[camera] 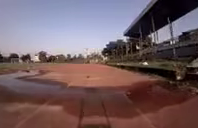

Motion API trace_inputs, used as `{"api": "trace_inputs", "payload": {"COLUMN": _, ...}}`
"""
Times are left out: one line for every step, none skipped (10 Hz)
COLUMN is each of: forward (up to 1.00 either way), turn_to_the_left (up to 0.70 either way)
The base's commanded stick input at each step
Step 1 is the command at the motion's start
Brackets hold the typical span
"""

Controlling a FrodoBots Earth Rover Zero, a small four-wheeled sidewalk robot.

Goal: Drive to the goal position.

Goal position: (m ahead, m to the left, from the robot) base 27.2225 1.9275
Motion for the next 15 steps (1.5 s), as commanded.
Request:
{"api": "trace_inputs", "payload": {"forward": 0.7, "turn_to_the_left": 0.0}}
{"api": "trace_inputs", "payload": {"forward": 0.7, "turn_to_the_left": 0.0}}
{"api": "trace_inputs", "payload": {"forward": 0.7, "turn_to_the_left": 0.0}}
{"api": "trace_inputs", "payload": {"forward": 0.7, "turn_to_the_left": 0.0}}
{"api": "trace_inputs", "payload": {"forward": 0.7, "turn_to_the_left": 0.0}}
{"api": "trace_inputs", "payload": {"forward": 0.7, "turn_to_the_left": 0.0}}
{"api": "trace_inputs", "payload": {"forward": 0.7, "turn_to_the_left": 0.0}}
{"api": "trace_inputs", "payload": {"forward": 0.7, "turn_to_the_left": 0.0}}
{"api": "trace_inputs", "payload": {"forward": 0.7, "turn_to_the_left": 0.0}}
{"api": "trace_inputs", "payload": {"forward": 0.7, "turn_to_the_left": 0.0}}
{"api": "trace_inputs", "payload": {"forward": 0.7, "turn_to_the_left": 0.0}}
{"api": "trace_inputs", "payload": {"forward": 0.7, "turn_to_the_left": 0.0}}
{"api": "trace_inputs", "payload": {"forward": 0.7, "turn_to_the_left": 0.0}}
{"api": "trace_inputs", "payload": {"forward": 0.7, "turn_to_the_left": 0.0}}
{"api": "trace_inputs", "payload": {"forward": 0.7, "turn_to_the_left": 0.0}}
